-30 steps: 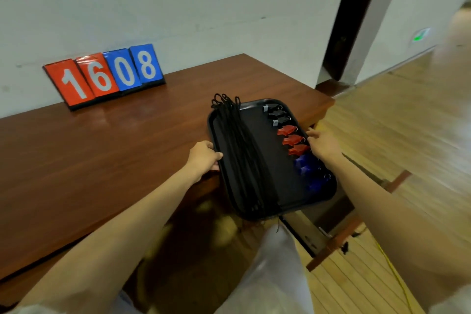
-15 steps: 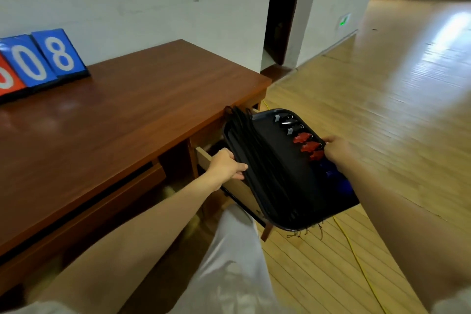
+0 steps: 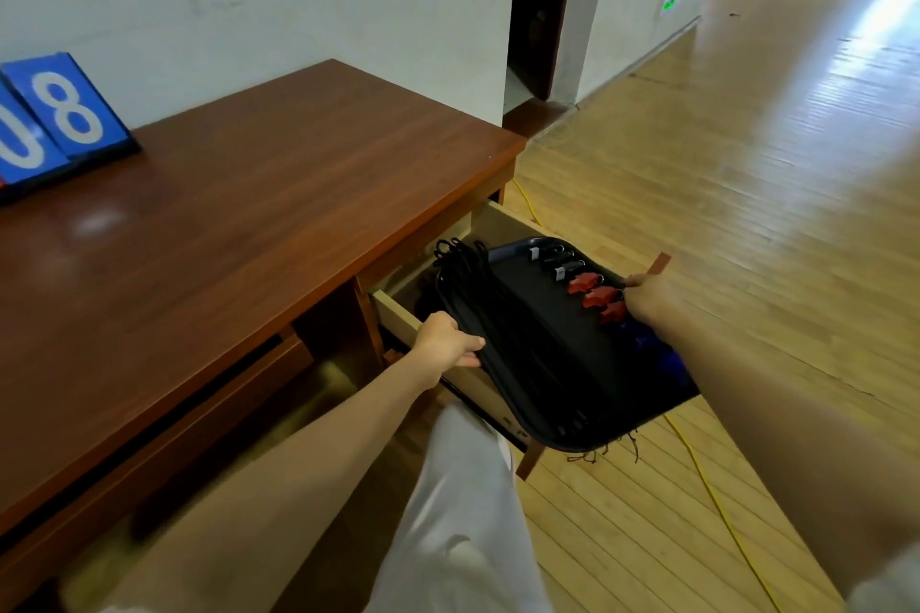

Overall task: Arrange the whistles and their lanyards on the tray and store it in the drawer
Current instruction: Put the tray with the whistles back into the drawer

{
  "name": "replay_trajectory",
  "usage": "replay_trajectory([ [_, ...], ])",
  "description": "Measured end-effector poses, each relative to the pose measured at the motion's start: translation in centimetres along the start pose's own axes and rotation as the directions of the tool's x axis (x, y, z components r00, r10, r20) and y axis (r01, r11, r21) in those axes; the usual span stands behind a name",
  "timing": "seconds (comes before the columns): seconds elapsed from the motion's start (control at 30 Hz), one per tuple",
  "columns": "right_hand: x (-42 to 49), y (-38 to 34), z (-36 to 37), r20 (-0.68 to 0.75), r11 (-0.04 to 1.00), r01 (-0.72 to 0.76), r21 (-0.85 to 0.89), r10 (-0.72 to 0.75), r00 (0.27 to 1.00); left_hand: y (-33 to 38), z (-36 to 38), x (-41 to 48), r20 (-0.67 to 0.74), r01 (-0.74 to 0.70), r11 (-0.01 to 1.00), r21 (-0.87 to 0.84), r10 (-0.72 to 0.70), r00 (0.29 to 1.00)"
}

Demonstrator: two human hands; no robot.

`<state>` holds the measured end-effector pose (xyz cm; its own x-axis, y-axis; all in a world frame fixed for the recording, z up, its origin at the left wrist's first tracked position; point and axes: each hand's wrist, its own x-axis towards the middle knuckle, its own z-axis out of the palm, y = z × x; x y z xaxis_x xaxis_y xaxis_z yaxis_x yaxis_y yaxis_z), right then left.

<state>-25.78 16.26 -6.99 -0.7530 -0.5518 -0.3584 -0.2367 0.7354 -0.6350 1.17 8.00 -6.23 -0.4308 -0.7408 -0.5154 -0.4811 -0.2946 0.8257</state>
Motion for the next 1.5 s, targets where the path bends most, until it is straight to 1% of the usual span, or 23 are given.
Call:
replay_trajectory([
  [0.1,0.8,-0.6,0.6,0.004,0.998,0.006,-0.057,-0.006,1.000,-0.1,-0.1,1.4,0.006,0.014,1.000,0.012,-0.014,1.000],
  [0.2,2.1,-1.1,1.3,0.011,0.997,0.004,-0.077,-0.003,1.000,-0.1,-0.2,2.1,0.001,0.021,1.000,-0.021,-0.021,1.000],
  [0.4,4.6,-2.1,2.7,0.041,0.996,0.012,-0.090,-0.008,0.999,-0.3,-0.6,3.9,-0.031,0.061,0.997,-0.055,-0.062,0.998],
  [0.6,6.0,-3.3,4.4,0.058,0.999,0.026,-0.033,-0.024,0.998,-0.6,-1.5,5.6,-0.046,0.080,0.993,-0.084,-0.084,0.995],
  [0.73,6.9,-4.0,5.3,0.076,0.996,0.058,-0.069,-0.052,0.996,-0.9,-1.6,6.0,-0.058,0.095,0.985,-0.141,-0.104,0.993],
  [0.87,8.1,-4.9,6.1,0.090,0.987,0.098,-0.125,-0.087,0.992,-0.9,-1.6,6.6,-0.082,0.144,0.969,-0.200,-0.163,0.983],
  [1.03,9.6,-6.0,7.1,0.104,0.985,0.115,-0.130,-0.102,0.989,-0.6,-2.0,7.8,-0.106,0.196,0.952,-0.234,-0.225,0.969],
  [1.33,12.7,-5.8,9.0,0.140,0.988,0.136,-0.078,-0.124,0.982,0.0,-1.4,9.7,-0.141,0.302,0.925,-0.229,-0.338,0.930],
  [1.5,13.9,-4.8,10.6,0.140,0.991,0.133,-0.007,-0.131,0.981,-0.1,-0.9,11.2,-0.163,0.318,0.932,-0.173,-0.345,0.924],
])
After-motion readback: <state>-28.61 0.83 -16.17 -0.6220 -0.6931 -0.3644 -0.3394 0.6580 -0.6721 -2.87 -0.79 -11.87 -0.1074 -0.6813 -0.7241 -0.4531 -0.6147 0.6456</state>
